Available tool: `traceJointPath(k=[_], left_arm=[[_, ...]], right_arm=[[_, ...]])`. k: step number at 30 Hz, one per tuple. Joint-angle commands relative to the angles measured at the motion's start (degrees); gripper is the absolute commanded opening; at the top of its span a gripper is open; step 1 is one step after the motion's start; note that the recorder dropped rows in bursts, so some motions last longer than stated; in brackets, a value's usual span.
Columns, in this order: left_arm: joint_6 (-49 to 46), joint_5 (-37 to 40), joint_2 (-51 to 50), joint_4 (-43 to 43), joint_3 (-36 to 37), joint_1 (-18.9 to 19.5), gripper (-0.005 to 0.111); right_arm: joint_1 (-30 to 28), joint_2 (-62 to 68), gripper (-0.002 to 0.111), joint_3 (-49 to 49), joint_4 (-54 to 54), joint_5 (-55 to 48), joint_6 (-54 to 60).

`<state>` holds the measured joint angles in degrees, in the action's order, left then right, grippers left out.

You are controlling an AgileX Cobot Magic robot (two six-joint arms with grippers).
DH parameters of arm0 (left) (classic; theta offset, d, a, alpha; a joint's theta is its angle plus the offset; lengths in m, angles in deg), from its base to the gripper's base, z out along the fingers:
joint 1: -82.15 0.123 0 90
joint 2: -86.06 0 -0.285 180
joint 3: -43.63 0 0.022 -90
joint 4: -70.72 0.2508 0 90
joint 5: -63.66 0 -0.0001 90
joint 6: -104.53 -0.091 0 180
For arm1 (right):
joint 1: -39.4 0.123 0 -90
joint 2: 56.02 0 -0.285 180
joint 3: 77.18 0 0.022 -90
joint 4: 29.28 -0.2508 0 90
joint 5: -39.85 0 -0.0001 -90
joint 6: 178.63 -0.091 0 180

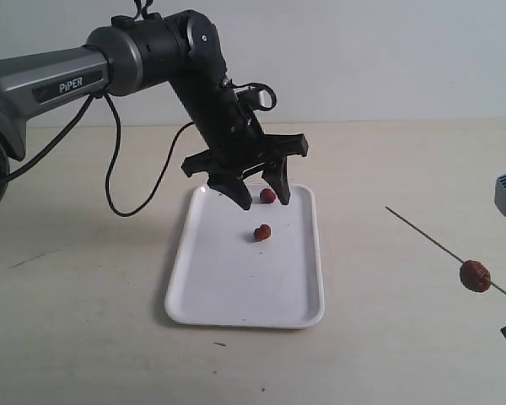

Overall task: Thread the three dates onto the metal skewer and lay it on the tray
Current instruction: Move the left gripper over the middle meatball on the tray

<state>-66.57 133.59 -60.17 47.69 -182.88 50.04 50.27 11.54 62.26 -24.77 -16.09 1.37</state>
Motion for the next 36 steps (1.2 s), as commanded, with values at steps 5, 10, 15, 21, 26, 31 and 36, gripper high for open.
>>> traceJointPath(k=[5,10,15,21,26,31,36], left_arm=[[2.2,0.0,0.6,8.1,-0.6,-0.5,0.058],[2.8,0.0,0.5,13.2,-0.6,-1.8,0.058],[5.2,0.0,0.1,14.9,-0.6,-2.8,0.058],[9.3,0.0,-0.2,15.2,-0.6,-4.4,0.058],[13.1,0.0,-0.2,13.5,-0.6,-4.6,0.058],[14.3,0.0,-0.5,13.2,-0.6,-4.6,0.058],[15.4,0.0,-2.1,12.1,-0.6,-4.6,0.058]], right_arm=[[-0.2,-0.4,0.0,0.3,0.6,0.3,0.0],[-0.2,-0.4,0.0,0.3,0.6,0.4,0.0],[-0.2,-0.4,0.0,0.3,0.6,0.5,0.0],[-0.2,-0.4,0.0,0.3,0.6,1.5,0.0],[-0.2,-0.4,0.0,0.3,0.4,1.8,0.0],[-0.2,-0.4,0.0,0.3,0.4,1.8,0.0],[-0.2,-0.4,0.0,0.3,0.4,1.8,0.0]])
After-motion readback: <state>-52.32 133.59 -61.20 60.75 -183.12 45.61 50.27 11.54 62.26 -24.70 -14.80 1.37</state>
